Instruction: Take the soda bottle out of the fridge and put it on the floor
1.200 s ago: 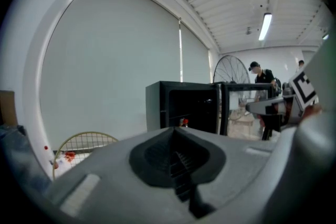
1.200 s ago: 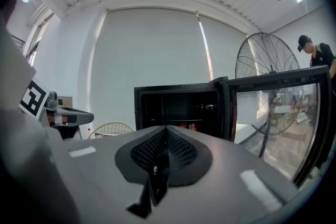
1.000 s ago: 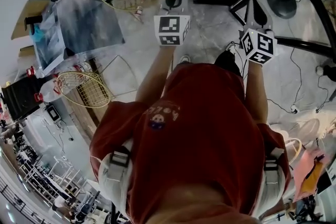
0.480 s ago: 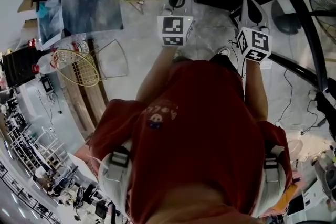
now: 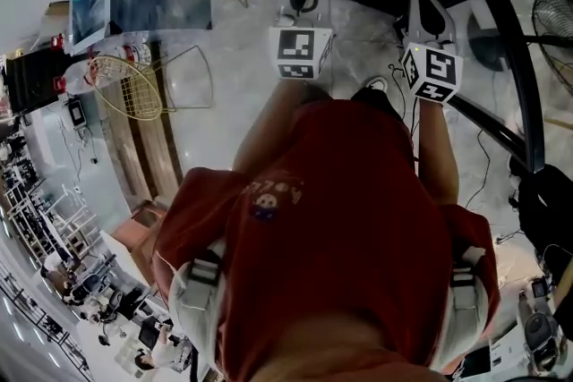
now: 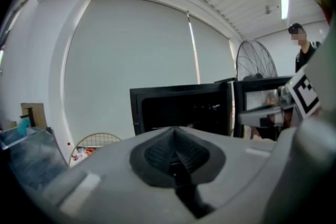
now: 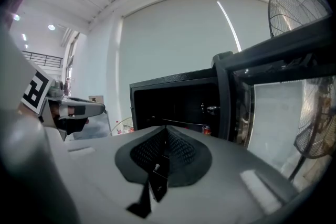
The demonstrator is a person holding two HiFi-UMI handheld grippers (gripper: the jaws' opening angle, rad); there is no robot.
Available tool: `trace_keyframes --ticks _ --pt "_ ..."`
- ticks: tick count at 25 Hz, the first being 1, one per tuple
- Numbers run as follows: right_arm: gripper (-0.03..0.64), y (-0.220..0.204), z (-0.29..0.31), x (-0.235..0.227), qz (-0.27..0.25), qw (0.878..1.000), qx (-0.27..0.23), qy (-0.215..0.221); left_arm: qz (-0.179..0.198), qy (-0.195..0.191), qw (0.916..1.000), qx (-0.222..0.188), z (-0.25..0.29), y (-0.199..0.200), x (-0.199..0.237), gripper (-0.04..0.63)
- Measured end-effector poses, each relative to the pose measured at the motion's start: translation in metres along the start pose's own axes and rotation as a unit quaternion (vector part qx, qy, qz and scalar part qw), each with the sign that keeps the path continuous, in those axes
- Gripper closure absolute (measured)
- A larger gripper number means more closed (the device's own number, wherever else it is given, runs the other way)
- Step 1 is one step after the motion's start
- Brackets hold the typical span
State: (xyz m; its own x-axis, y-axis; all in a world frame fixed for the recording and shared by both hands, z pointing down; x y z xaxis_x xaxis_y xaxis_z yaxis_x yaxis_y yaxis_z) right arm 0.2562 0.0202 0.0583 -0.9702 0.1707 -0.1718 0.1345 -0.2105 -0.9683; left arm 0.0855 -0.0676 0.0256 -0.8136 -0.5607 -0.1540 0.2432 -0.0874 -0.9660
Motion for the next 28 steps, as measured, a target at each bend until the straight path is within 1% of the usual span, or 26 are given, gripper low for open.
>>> trace_keyframes --ticks 2,4,6,8,11,18,24,28 --pt "0.617 -0.004 -0.004 0.001 -0.003 1.0 0.004 0.004 0.003 0.002 1.0 -0.005 -0.005 -0.002 -0.001 0.595" --pt "0.617 -0.002 -0.006 0.005 -0.013 1.0 0.001 0.007 0.011 -0.006 0.9997 -0.019 -0.009 0.0 0.0 0.595" --pt "0.617 0.002 -0.008 0.01 -0.021 1.0 -0.002 -0.004 0.01 -0.015 0.9993 -0.032 -0.014 0.003 0.005 0.595" --pt "0.617 0.005 -0.009 0.017 -0.017 1.0 -0.005 -0.02 0.006 -0.025 0.999 -0.037 -0.021 0.001 0.011 0.595" --pt "0.617 0.008 -0.009 0.028 -0.017 0.999 -0.007 -0.033 0.005 -0.037 0.9983 -0.045 -0.027 0.001 0.02 0.595" --pt "0.617 0.011 0.0 0.05 -0.015 0.999 -0.01 -0.037 0.0 -0.049 0.9971 -0.057 -0.032 0.004 0.04 0.595" --pt "0.617 0.009 0.006 0.053 -0.018 0.999 -0.002 -0.033 0.0 -0.052 0.9967 -0.062 -0.031 0.004 0.041 0.595" --pt "0.612 0.005 0.004 0.054 -0.012 0.999 -0.005 -0.042 0.004 -0.058 0.9966 -0.058 -0.032 0.003 0.039 0.595"
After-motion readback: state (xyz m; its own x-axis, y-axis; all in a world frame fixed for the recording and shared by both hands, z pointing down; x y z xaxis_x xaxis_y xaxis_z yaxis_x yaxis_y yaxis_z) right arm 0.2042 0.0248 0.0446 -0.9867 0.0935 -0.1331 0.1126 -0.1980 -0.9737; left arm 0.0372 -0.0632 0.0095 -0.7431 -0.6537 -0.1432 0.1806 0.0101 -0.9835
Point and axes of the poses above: the fingertips, and each gripper's own axes: z forward along the fingers, x to its left, y out of its top, the point moved 4 cm from there along -z, backward along the fingers, and after that the axes turned 14 degrees about y, right-handed, at the moved point
